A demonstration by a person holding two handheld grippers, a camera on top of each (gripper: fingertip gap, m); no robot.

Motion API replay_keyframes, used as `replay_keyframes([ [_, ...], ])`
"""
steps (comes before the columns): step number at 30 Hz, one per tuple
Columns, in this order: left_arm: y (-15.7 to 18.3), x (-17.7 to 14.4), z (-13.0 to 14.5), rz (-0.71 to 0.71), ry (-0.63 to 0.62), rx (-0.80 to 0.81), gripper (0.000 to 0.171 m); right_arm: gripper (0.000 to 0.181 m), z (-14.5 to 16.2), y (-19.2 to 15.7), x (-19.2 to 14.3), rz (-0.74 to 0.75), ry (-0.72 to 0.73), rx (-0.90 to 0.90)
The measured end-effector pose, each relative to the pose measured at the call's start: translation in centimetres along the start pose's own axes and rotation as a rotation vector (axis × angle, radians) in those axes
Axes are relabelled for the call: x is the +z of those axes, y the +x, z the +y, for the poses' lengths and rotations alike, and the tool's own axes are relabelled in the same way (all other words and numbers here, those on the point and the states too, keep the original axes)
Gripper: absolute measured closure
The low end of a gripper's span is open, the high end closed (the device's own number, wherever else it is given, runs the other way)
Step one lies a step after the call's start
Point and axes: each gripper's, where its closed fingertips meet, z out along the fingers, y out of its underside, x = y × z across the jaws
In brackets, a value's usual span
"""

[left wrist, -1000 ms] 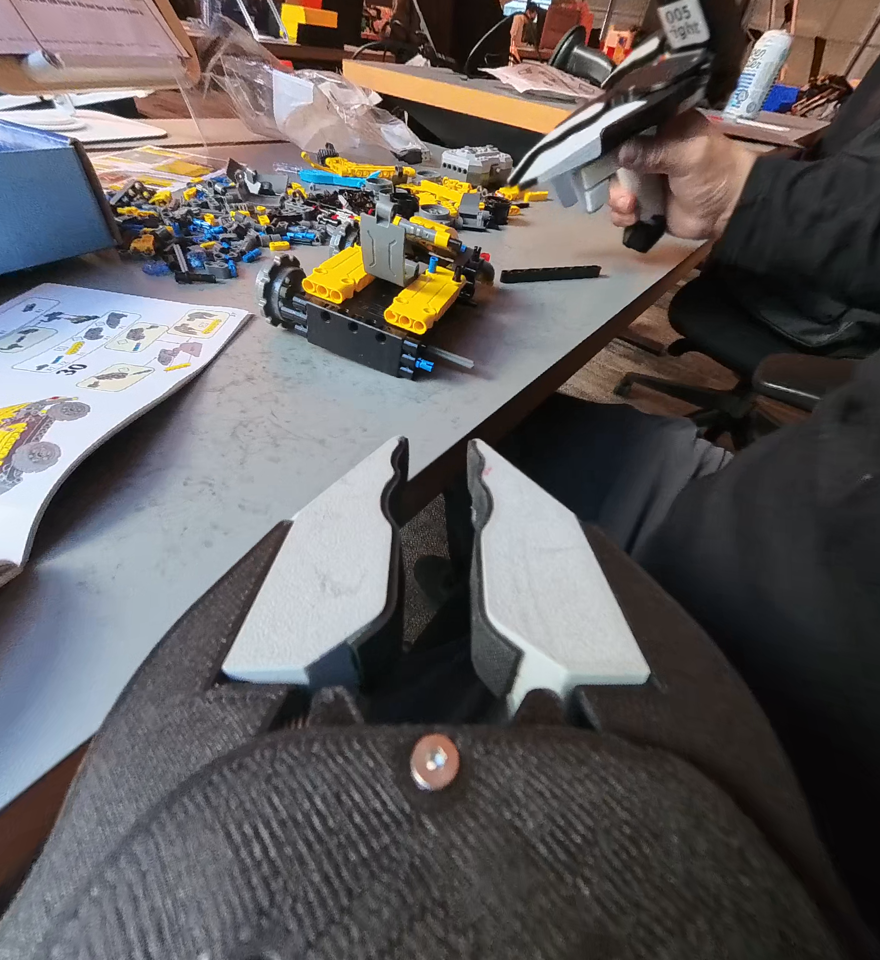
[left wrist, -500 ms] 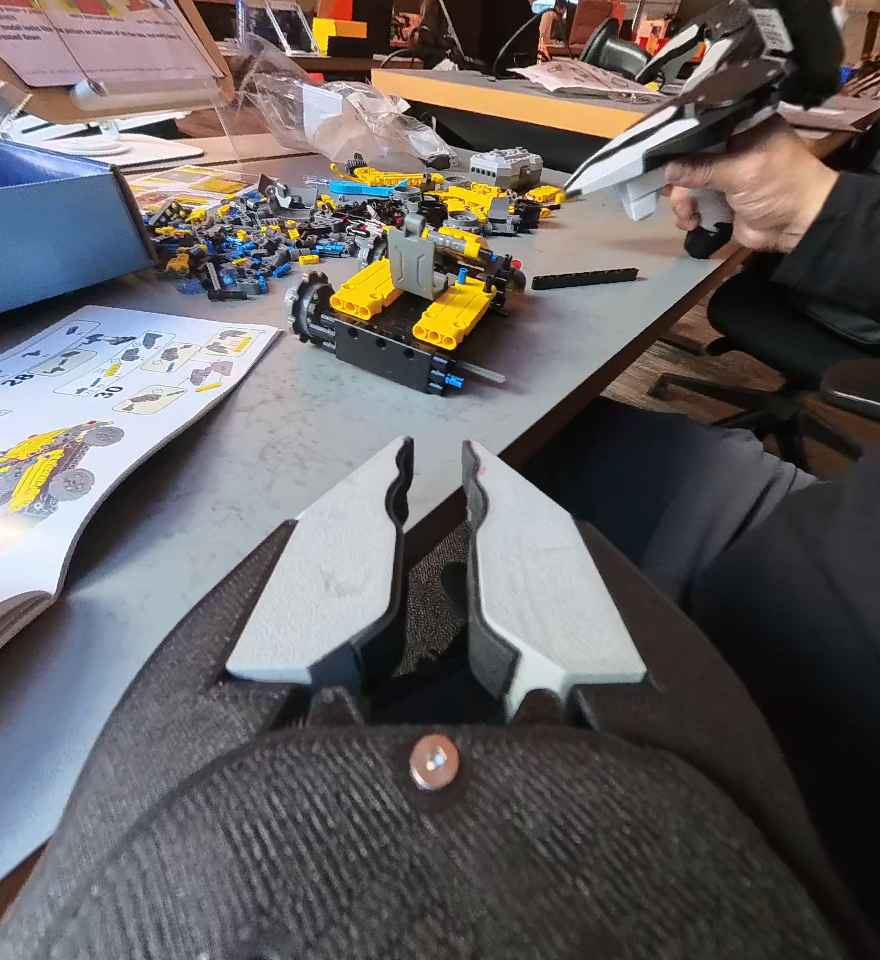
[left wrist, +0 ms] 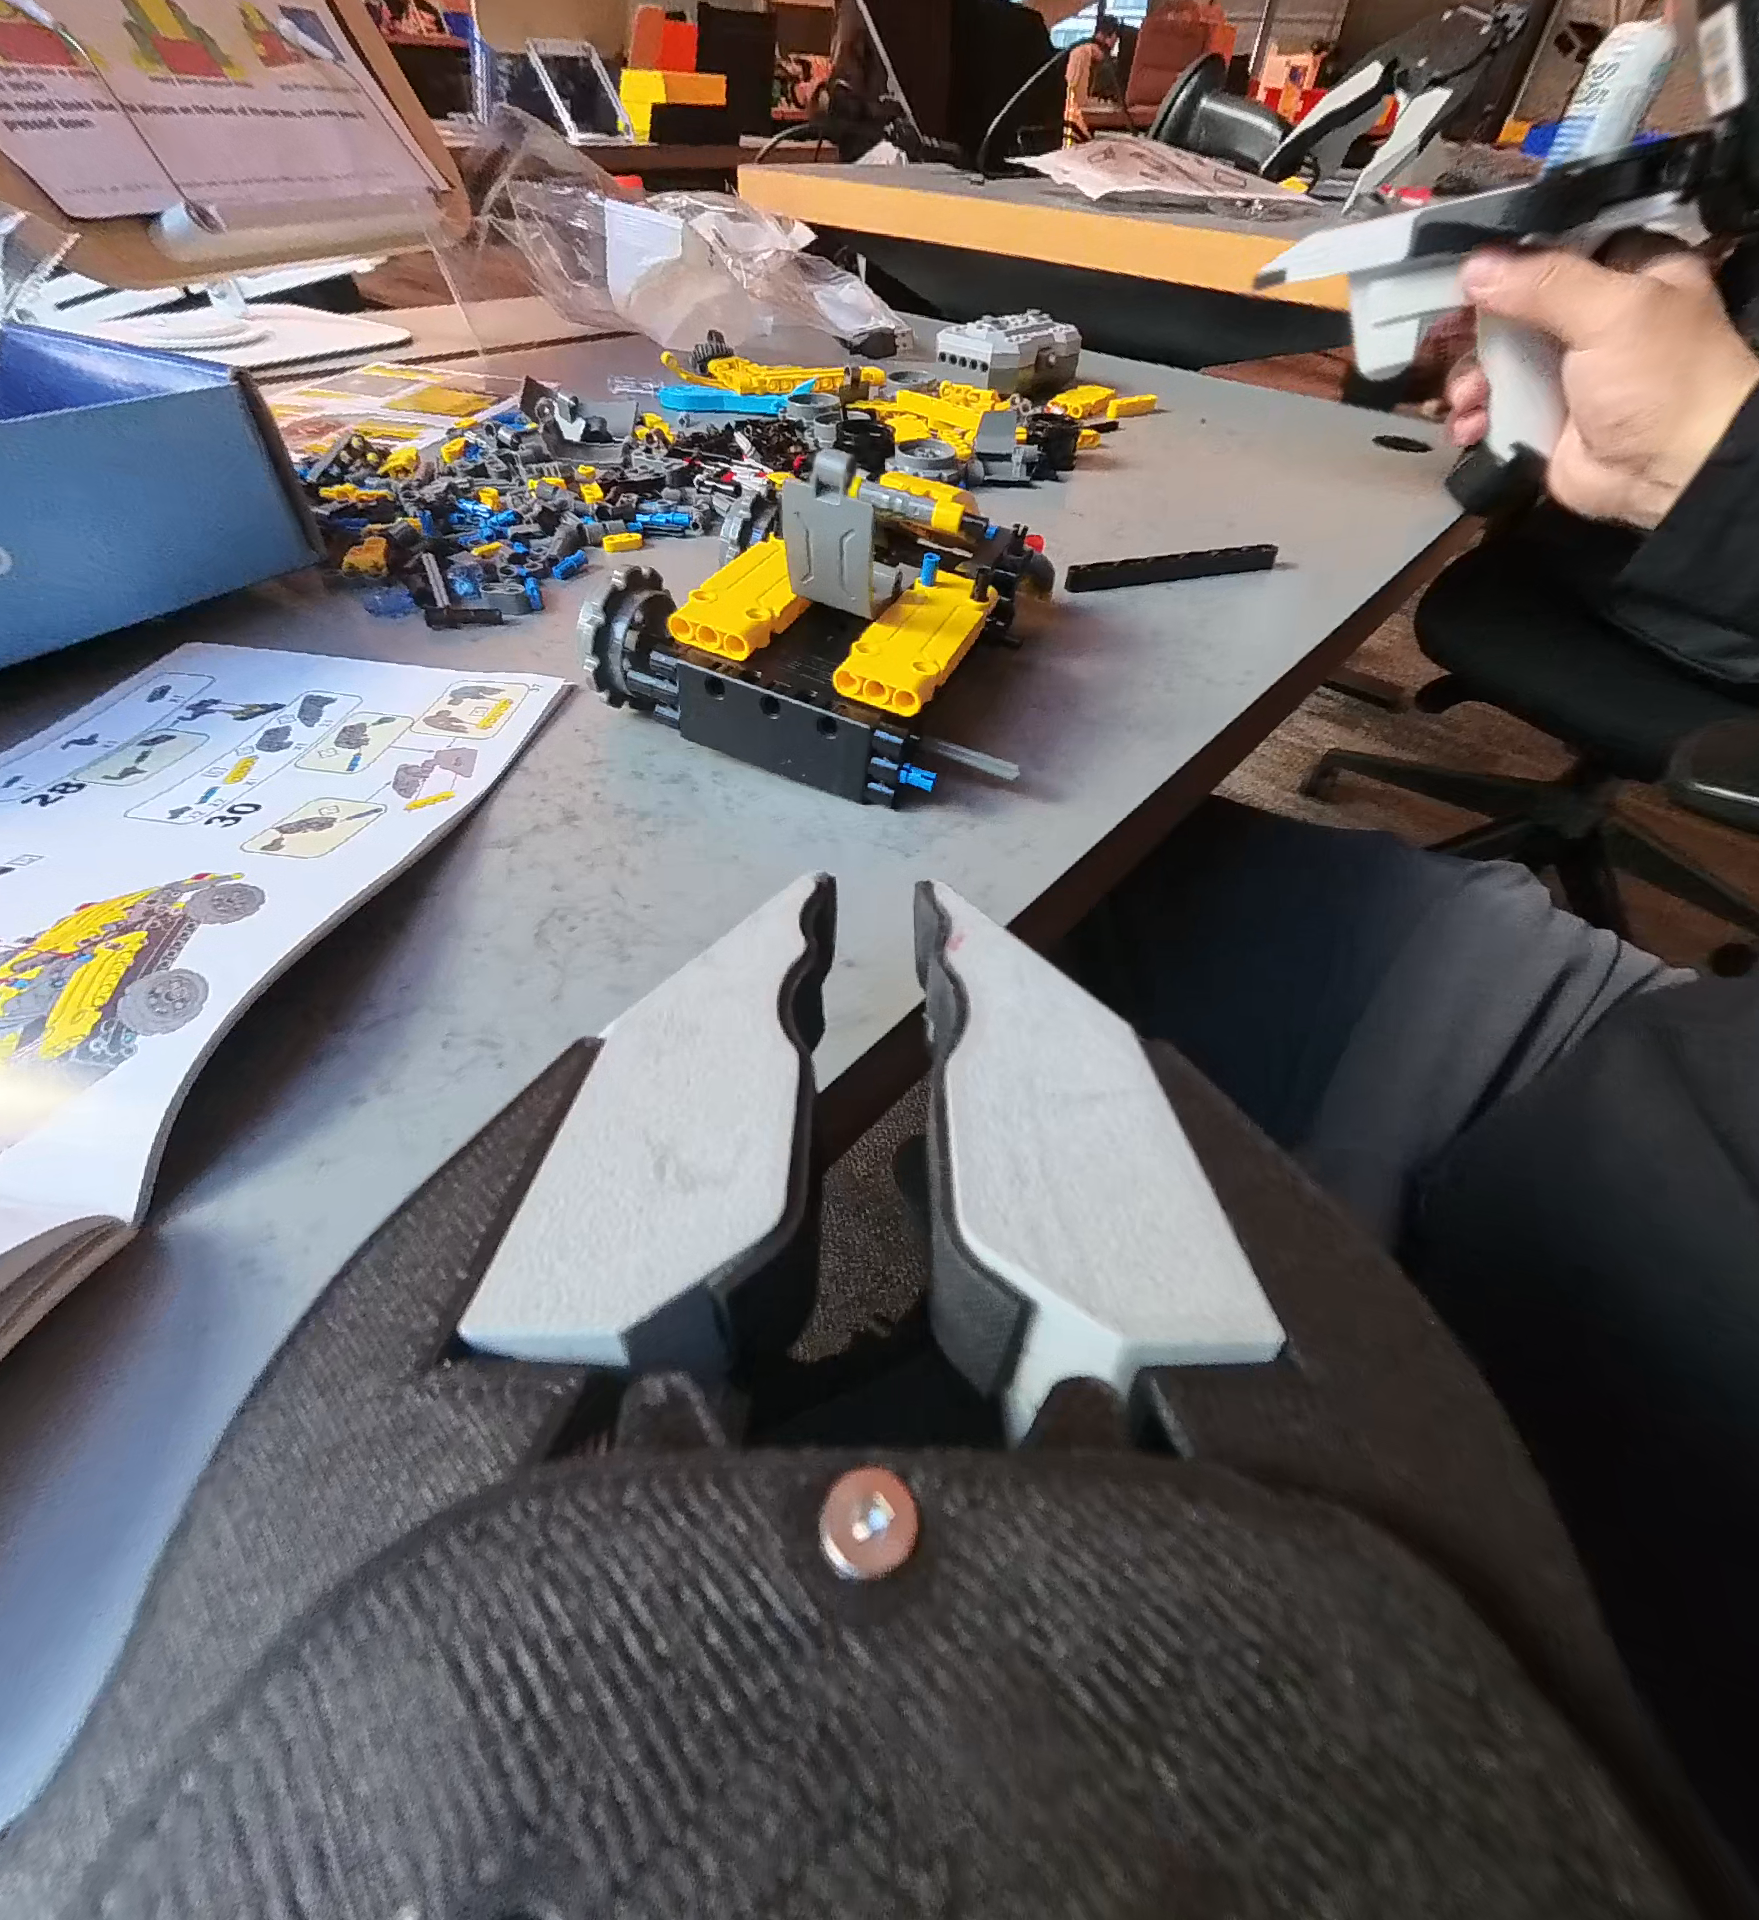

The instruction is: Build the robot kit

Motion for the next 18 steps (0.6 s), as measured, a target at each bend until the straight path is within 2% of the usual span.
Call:
replay_keyframes([
  [2,0.0,0.0,0.1,0.002,-0.003,-0.005,0.159,0.152,-0.5,2.1,-1.0,0.087,0.042,0.066],
  [5,0.1,0.0,0.0,0.004,-0.004,0.0,0.16,0.151,-0.2,4.8,-2.2,0.217,0.037,0.094],
  [14,-0.1,0.3,0.3,-0.021,-0.017,0.018,0.16,0.154,0.7,2.1,-0.1,0.104,-0.024,0.003],
  [18,-1.9,0.1,-0.5,-0.145,0.009,-0.009,0.146,0.153,0.8,1.5,0.5,0.073,-0.043,-0.015],
])
